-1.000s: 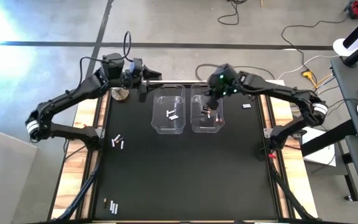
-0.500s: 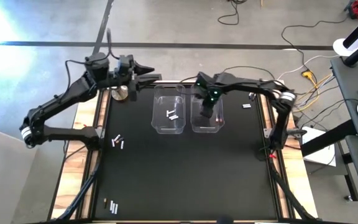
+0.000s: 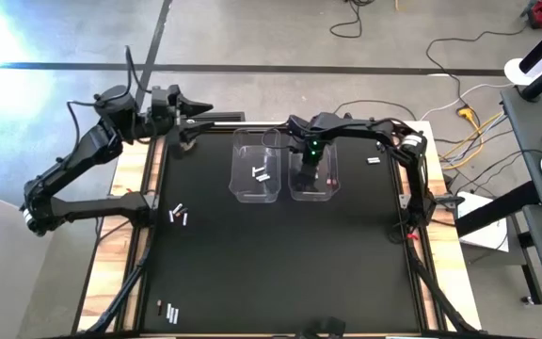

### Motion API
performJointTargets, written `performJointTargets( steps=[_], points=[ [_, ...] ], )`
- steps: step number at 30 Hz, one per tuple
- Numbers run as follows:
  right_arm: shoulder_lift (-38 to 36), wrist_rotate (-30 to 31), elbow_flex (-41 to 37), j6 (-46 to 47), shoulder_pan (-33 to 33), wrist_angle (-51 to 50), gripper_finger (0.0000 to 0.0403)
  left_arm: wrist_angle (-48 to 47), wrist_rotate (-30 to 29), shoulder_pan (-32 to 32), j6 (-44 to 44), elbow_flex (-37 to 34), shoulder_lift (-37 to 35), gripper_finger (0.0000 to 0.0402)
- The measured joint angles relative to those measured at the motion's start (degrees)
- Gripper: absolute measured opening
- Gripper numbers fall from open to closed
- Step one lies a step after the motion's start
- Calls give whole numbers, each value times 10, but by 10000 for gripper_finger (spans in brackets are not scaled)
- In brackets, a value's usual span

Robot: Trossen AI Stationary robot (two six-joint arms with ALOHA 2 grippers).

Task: Sort batteries
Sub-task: Put the brown battery into the right transparent bin

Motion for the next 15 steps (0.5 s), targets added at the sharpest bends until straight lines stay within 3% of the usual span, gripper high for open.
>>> performJointTargets(
  steps=[5,15],
  points=[
    [4,10,0,9,0,16,28,0,0,0,-2,0,-10,231],
    [2,8,-1,21,0,18,103,1,0,0,-2,0,10,231]
  ],
)
